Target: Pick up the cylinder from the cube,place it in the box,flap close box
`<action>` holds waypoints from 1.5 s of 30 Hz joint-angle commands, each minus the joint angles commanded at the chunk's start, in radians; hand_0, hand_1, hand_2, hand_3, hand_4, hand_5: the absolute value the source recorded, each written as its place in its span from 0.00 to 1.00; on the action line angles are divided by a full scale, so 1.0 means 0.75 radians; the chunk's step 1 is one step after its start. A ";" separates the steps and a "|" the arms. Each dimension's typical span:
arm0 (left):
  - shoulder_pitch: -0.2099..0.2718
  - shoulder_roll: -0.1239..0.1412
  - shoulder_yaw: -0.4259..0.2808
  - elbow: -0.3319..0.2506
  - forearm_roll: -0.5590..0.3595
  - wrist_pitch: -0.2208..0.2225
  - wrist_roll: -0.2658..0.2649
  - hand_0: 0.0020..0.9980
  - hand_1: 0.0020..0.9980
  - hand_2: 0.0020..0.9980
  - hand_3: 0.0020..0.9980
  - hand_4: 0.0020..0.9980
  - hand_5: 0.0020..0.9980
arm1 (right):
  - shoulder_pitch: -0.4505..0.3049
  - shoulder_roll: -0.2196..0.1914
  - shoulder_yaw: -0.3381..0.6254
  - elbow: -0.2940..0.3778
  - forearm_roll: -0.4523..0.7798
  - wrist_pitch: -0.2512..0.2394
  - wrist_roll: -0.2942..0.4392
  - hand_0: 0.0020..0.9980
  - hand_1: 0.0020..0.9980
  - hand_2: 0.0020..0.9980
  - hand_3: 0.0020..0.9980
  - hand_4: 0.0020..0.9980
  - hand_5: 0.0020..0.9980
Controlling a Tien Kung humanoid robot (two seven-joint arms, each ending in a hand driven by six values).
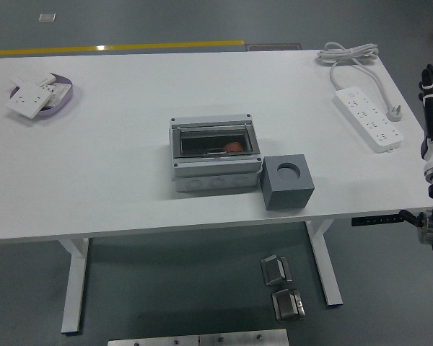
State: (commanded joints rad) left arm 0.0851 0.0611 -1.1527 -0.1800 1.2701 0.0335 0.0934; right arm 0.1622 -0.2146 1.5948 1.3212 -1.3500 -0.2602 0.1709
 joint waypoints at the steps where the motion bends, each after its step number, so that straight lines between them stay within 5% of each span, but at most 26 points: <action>1: 0.000 0.000 0.000 0.000 0.000 0.000 0.000 0.60 0.62 0.58 0.61 0.68 0.30 | 0.000 0.000 0.001 0.000 -0.005 -0.002 -0.004 1.00 1.00 1.00 1.00 1.00 1.00; 2: 0.000 0.000 0.001 0.000 0.000 0.000 0.000 0.60 0.62 0.58 0.61 0.68 0.30 | 0.001 0.000 0.001 0.000 -0.009 -0.002 -0.009 1.00 1.00 1.00 1.00 1.00 1.00; 3: -0.001 0.000 0.000 0.000 0.000 0.000 0.000 0.60 0.62 0.58 0.61 0.67 0.30 | 0.001 0.000 0.002 0.000 -0.012 0.000 -0.014 1.00 0.96 0.86 1.00 1.00 1.00; 9: 0.000 -0.001 -0.002 0.000 0.003 -0.002 0.000 0.60 0.62 0.58 0.61 0.67 0.30 | -0.002 0.002 0.004 -0.005 -0.014 0.021 -0.038 1.00 0.95 0.84 1.00 1.00 1.00; 14: 0.003 -0.002 -0.004 0.000 0.006 -0.002 0.002 0.60 0.62 0.58 0.61 0.67 0.30 | -0.004 0.000 0.006 0.000 -0.023 0.008 -0.043 1.00 0.95 0.84 1.00 1.00 1.00; 15: 0.004 -0.002 -0.004 0.000 0.006 -0.002 0.002 0.60 0.62 0.58 0.61 0.67 0.30 | -0.004 0.000 0.005 0.000 -0.015 0.005 -0.039 1.00 1.00 0.94 1.00 1.00 1.00; 22: 0.002 -0.002 -0.003 0.000 0.006 -0.001 0.003 0.60 0.62 0.58 0.61 0.67 0.30 | -0.006 0.003 0.001 -0.009 0.040 -0.005 -0.008 1.00 1.00 1.00 1.00 1.00 1.00; 45: 0.000 -0.001 -0.001 0.000 0.007 0.002 0.003 0.60 0.62 0.58 0.61 0.67 0.30 | -0.009 0.008 0.015 -0.026 0.061 0.000 -0.003 1.00 1.00 1.00 1.00 1.00 1.00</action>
State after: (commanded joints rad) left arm 0.0849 0.0602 -1.1536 -0.1800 1.2756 0.0348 0.0959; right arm 0.1553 -0.2087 1.6062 1.3017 -1.3040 -0.2605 0.1688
